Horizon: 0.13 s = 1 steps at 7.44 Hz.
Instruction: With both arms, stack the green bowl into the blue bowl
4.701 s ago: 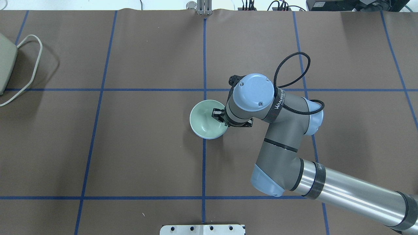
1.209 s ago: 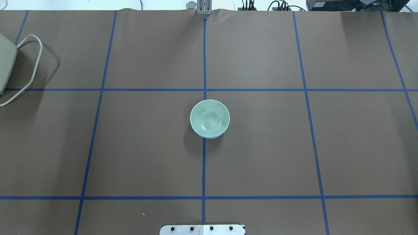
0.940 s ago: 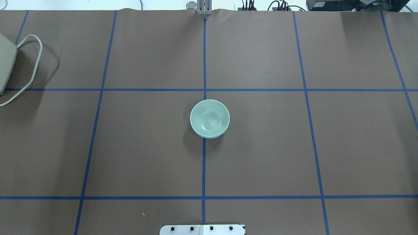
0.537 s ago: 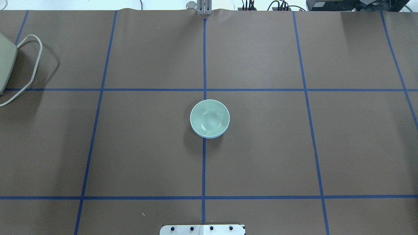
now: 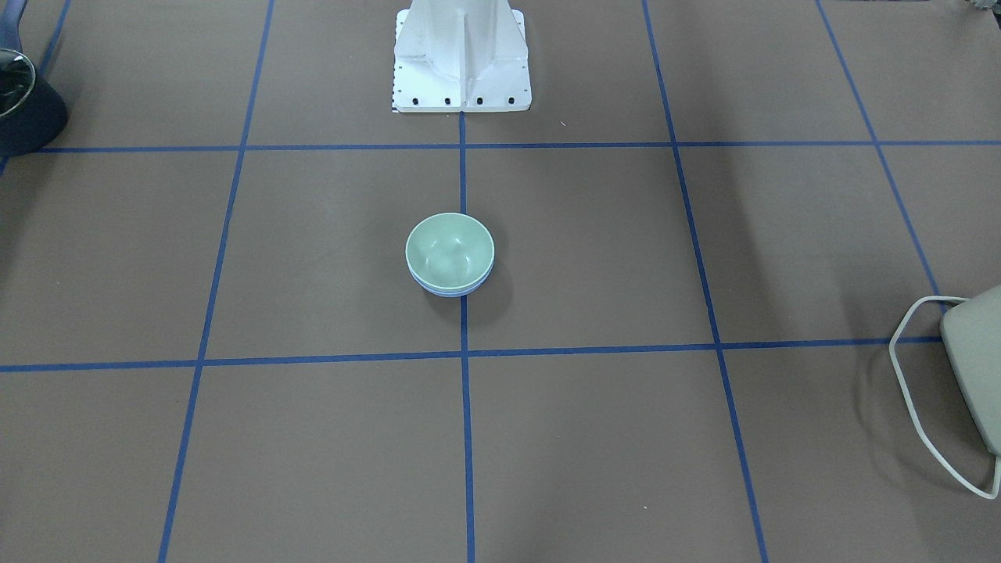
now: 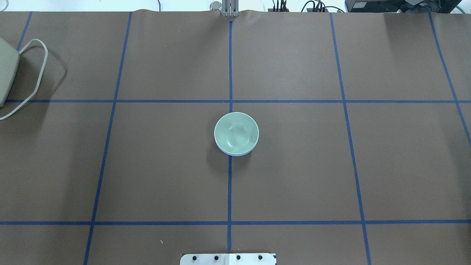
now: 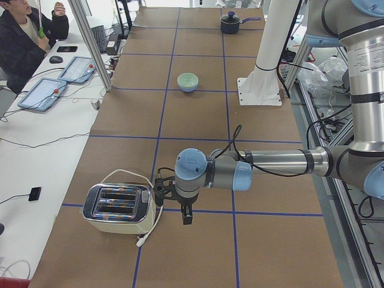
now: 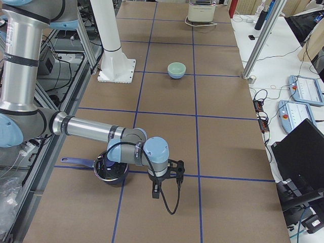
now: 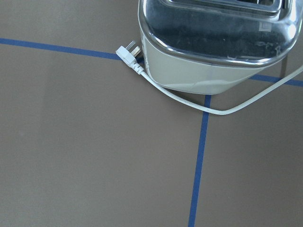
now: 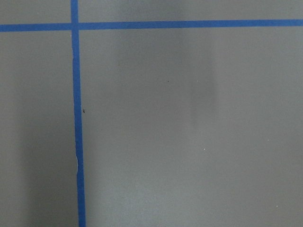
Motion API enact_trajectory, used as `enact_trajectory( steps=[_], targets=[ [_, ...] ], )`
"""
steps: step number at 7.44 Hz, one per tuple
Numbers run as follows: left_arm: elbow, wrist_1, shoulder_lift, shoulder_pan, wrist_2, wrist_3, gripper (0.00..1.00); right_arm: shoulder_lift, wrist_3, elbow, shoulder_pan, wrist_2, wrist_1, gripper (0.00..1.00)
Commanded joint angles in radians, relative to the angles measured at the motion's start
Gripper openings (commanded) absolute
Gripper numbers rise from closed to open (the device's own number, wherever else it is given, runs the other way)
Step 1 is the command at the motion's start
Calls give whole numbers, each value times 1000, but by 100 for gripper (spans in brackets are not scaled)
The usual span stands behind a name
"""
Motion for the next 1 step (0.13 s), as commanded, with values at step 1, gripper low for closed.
enact_trajectory(
  steps=[1],
  targets=[
    [-2, 0, 0, 0, 1, 0, 98, 1, 0, 1, 0, 0, 1, 100]
  ],
)
